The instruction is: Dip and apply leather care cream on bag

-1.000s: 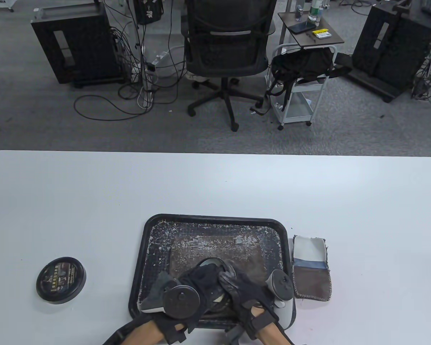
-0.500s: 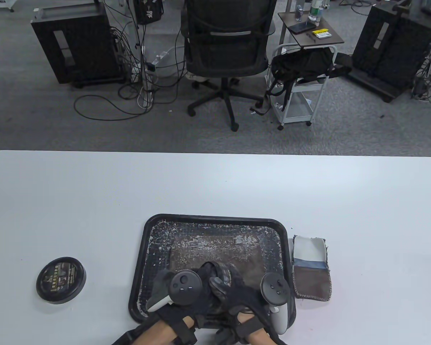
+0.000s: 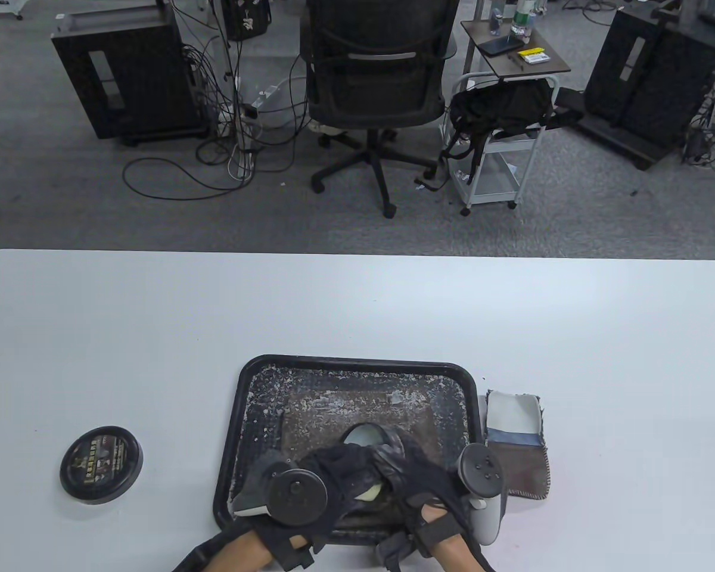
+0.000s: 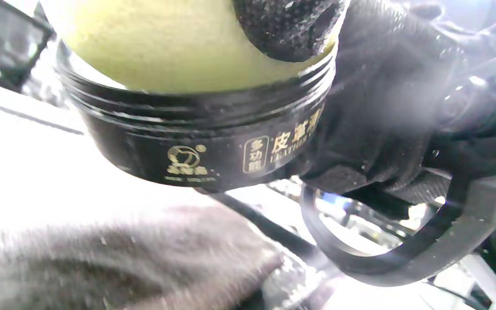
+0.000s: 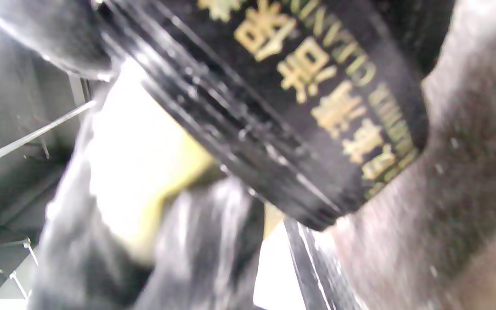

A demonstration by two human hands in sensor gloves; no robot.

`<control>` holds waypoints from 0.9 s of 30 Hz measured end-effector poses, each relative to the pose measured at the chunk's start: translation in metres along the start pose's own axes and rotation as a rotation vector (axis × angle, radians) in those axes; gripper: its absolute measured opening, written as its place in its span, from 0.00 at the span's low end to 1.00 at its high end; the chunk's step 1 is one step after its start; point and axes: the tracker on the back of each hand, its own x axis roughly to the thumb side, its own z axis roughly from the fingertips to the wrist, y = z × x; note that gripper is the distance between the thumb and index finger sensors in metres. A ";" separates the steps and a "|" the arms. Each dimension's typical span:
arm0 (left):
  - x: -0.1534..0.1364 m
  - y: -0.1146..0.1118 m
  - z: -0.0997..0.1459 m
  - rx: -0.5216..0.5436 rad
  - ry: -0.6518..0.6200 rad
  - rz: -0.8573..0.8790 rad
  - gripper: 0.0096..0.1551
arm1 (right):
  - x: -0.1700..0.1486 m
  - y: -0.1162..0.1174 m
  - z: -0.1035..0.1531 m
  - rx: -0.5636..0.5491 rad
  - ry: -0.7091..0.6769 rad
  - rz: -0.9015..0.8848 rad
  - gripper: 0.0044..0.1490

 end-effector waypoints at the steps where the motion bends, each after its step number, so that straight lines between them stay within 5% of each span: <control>1: -0.001 0.003 0.003 0.031 0.006 0.005 0.31 | 0.002 -0.007 0.000 -0.031 -0.006 -0.006 0.61; 13: -0.027 0.025 0.023 0.238 0.191 0.076 0.31 | 0.038 -0.137 0.030 -0.617 -0.166 0.152 0.57; 27: -0.029 0.026 0.024 0.221 0.206 0.054 0.31 | -0.012 -0.240 0.054 -0.973 0.115 0.004 0.52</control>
